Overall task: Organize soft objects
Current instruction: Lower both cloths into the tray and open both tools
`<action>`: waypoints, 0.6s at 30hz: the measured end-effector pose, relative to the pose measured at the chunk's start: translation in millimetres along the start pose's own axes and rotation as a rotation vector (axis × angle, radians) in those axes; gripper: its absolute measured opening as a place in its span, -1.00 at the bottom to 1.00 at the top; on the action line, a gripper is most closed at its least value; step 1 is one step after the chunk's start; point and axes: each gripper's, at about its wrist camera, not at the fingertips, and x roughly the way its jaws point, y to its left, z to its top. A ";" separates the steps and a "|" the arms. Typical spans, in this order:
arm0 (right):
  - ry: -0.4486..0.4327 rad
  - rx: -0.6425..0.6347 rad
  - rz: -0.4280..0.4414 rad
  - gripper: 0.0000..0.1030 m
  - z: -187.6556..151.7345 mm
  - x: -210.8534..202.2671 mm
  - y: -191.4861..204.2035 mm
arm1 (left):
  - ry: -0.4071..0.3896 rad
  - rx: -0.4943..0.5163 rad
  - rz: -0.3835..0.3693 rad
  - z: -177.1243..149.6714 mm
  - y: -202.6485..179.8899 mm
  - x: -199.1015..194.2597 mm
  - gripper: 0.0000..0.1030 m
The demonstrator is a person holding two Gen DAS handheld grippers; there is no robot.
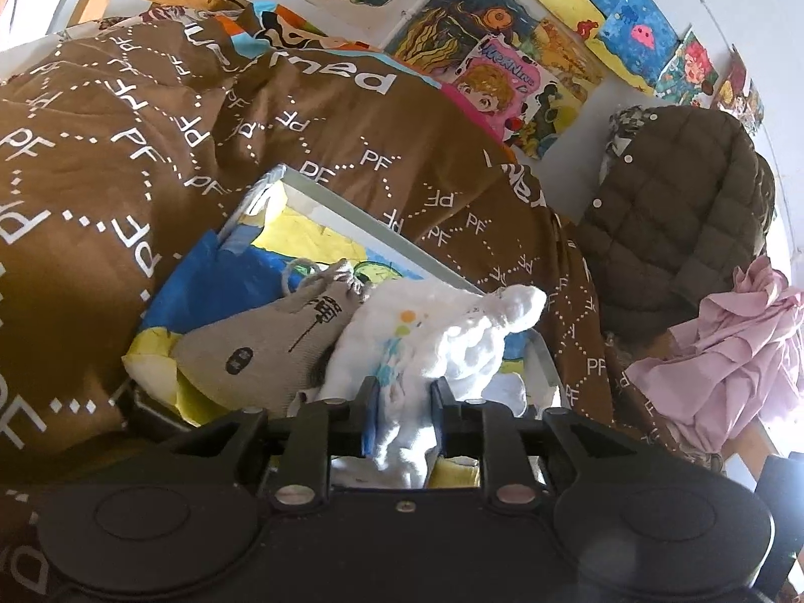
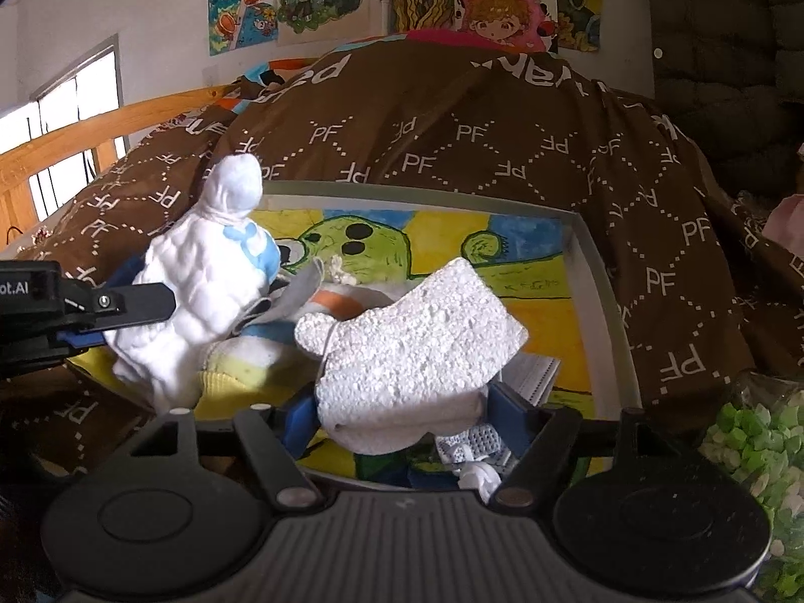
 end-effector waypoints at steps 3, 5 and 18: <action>0.001 0.003 -0.004 0.57 -0.3 -0.4 -0.4 | 0.006 0.007 0.018 -1.5 -0.3 1.7 -0.46; -0.001 0.006 -0.004 0.61 0.1 -1.8 -0.9 | 0.004 0.003 0.020 -1.4 -0.3 1.3 -0.44; 0.005 0.028 -0.008 0.81 2.9 -13.1 -8.4 | -0.028 0.048 0.090 1.6 -16.0 -13.7 0.35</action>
